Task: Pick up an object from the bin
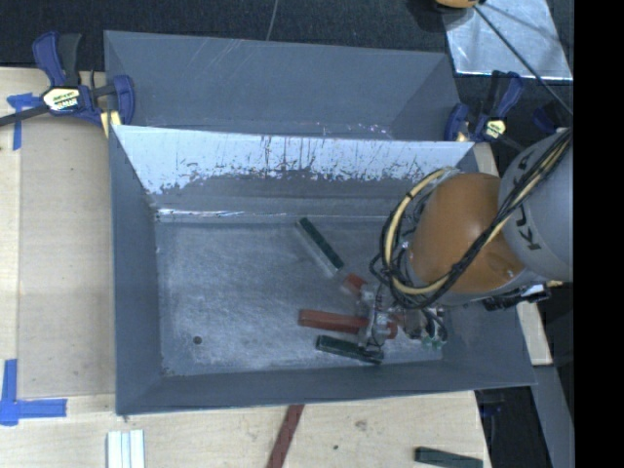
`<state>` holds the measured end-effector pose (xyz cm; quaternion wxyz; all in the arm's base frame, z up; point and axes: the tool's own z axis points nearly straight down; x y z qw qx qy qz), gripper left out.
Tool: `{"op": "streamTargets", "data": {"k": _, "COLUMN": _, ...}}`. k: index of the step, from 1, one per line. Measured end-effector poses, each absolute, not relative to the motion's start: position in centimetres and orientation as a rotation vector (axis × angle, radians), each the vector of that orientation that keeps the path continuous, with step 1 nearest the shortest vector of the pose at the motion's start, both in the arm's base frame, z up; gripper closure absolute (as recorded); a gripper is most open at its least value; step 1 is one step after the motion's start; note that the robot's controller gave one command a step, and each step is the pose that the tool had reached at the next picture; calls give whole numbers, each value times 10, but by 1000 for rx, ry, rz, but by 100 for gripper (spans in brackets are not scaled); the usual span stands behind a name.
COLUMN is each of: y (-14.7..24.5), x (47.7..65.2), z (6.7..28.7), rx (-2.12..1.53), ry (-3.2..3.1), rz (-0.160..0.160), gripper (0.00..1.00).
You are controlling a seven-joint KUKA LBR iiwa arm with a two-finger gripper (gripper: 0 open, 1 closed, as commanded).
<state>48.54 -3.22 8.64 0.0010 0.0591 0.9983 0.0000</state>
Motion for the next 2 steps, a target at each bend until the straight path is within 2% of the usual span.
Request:
{"op": "streamTargets", "data": {"k": 1, "y": -32, "x": 485, "z": 86, "rx": 186, "ry": 3134, "rz": 0, "gripper": 100}}
{"op": "streamTargets", "data": {"k": 2, "y": -22, "x": 487, "z": 137, "rx": 191, "ry": 3141, "rz": 0, "gripper": 100}}
